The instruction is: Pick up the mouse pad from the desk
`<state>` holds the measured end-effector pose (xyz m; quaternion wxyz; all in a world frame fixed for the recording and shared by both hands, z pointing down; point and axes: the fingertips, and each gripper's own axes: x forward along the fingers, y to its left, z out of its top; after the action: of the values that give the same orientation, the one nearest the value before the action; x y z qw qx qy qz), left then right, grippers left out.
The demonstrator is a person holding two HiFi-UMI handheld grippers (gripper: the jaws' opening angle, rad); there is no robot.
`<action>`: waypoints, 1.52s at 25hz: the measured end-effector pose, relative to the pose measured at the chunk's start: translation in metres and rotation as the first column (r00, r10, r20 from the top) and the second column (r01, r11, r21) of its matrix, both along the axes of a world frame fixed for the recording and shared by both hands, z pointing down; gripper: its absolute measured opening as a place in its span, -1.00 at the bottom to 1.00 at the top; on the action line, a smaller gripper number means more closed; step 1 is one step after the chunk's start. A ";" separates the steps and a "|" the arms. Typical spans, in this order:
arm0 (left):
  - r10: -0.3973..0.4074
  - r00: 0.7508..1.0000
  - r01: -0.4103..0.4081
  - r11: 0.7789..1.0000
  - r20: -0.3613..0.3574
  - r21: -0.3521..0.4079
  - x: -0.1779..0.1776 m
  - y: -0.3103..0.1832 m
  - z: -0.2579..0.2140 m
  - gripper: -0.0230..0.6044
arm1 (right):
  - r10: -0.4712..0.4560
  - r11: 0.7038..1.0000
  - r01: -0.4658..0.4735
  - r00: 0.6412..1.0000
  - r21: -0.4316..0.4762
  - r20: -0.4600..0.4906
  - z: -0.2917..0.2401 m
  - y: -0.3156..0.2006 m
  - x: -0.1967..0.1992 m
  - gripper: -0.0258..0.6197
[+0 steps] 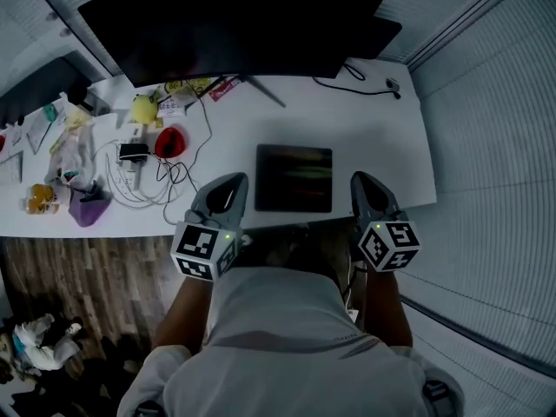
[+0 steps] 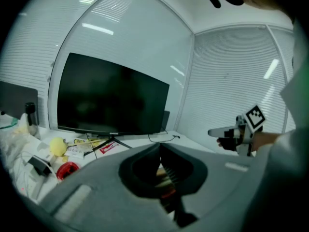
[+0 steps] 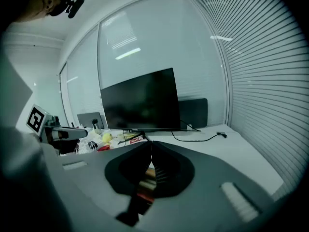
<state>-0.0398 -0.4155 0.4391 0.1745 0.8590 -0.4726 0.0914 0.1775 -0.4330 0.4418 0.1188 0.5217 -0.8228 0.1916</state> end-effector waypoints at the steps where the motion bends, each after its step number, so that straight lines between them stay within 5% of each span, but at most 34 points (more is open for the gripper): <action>1: -0.012 1.000 0.012 1.000 0.012 -0.018 0.004 -0.005 0.006 -0.92 | -0.014 0.999 0.013 1.000 -0.031 -0.015 0.012 -0.006 0.002 -0.90; 6: -0.066 0.994 0.075 0.992 0.084 -0.104 0.028 -0.026 0.042 -0.90 | -0.118 0.978 0.100 0.989 -0.183 -0.086 0.076 -0.032 0.012 -0.72; 9: -0.068 0.988 0.095 0.976 0.142 -0.196 0.042 -0.036 0.086 -0.63 | -0.181 0.948 0.143 0.977 -0.285 -0.111 0.119 -0.040 0.014 -0.59; 15: 0.019 0.965 0.096 0.903 0.262 -0.418 0.063 -0.032 0.189 -0.23 | -0.297 0.869 0.180 0.935 -0.460 -0.194 0.205 -0.039 0.013 -0.17; 22: 0.070 0.938 0.123 0.847 0.339 -0.517 0.061 -0.024 0.245 -0.05 | -0.330 0.814 0.177 0.925 -0.554 -0.189 0.256 -0.033 0.009 0.06; 29: 0.075 0.924 0.153 0.827 0.376 -0.541 0.058 -0.030 0.281 0.10 | -0.333 0.814 0.150 0.912 -0.561 -0.239 0.274 -0.033 0.001 0.26; 38: 0.090 0.914 0.168 0.802 0.395 -0.573 0.067 -0.021 0.278 -0.10 | -0.313 0.822 0.123 0.913 -0.556 -0.261 0.269 -0.027 -0.004 0.05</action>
<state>0.0269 -0.4366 0.7176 0.3359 0.7124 -0.4633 0.4062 0.1735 -0.4596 0.7113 0.4194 0.3948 -0.7598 0.3018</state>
